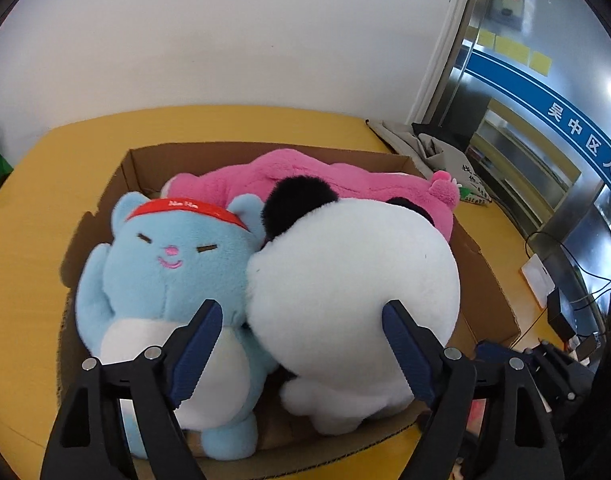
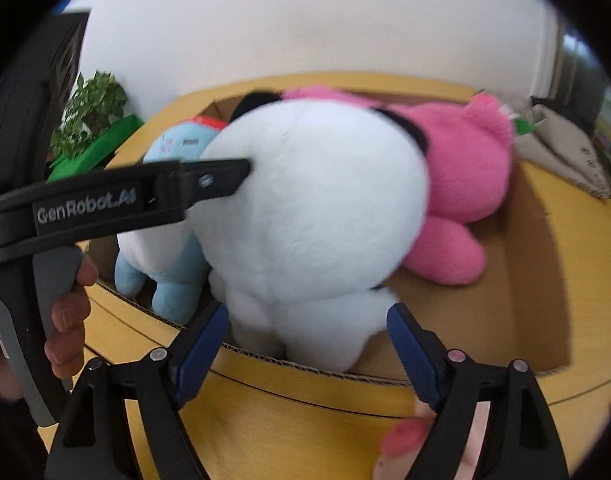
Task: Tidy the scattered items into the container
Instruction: 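Open both grippers and withdraw them from the panda, then move both grippers toward the pink-and-teal pig plush on the table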
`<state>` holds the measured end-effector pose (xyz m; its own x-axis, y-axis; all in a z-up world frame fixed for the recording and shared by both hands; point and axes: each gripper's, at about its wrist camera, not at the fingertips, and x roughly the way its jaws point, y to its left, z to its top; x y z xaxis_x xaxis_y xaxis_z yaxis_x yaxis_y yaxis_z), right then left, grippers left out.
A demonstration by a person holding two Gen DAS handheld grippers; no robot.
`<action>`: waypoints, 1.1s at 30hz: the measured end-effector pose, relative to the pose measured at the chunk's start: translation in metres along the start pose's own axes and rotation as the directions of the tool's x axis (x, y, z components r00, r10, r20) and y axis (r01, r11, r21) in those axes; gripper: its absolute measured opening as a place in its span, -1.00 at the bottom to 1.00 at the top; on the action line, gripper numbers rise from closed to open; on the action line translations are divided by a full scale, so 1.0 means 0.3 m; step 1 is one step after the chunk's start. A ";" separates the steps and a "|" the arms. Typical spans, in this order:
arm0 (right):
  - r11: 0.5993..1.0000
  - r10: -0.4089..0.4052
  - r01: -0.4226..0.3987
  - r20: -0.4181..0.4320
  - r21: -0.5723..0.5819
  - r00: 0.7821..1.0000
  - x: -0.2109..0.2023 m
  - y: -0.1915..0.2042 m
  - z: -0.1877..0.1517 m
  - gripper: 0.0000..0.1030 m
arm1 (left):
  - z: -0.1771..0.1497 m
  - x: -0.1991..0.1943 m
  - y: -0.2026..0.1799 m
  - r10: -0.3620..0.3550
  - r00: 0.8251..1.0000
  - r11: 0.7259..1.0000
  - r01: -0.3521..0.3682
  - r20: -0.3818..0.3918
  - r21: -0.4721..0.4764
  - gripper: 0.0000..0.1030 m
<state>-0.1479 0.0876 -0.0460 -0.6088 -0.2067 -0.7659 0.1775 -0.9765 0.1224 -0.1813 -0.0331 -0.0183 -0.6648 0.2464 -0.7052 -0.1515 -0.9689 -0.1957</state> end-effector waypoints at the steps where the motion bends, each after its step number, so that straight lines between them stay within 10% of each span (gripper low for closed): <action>1: 1.000 -0.018 0.017 0.031 0.008 0.999 -0.025 -0.007 0.000 0.75 | -0.011 -0.028 -0.001 0.019 1.000 1.000 -0.019 0.014 0.008 0.69; 3: 0.999 -0.045 0.042 0.087 0.032 0.995 -0.058 -0.013 0.001 0.99 | -0.047 -0.093 0.010 0.053 0.997 0.998 -0.055 0.052 0.020 0.78; 18: 0.973 -0.216 0.229 0.205 -0.042 0.955 -0.229 0.147 -0.051 0.99 | -0.358 -0.421 0.133 0.121 0.985 0.979 -0.097 0.124 -0.180 1.00; 33: 0.980 -0.189 0.199 0.258 -0.013 0.948 -0.403 0.016 -0.156 0.99 | -0.431 -0.482 -0.134 0.196 0.969 0.980 -0.185 0.152 -0.078 1.00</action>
<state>-0.0372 0.1107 0.0176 -0.8095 -0.0275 -0.5864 0.0631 -0.9972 -0.0404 0.0154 -0.0268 0.0035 -0.7850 0.0457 -0.6178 0.0323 -0.9929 -0.1144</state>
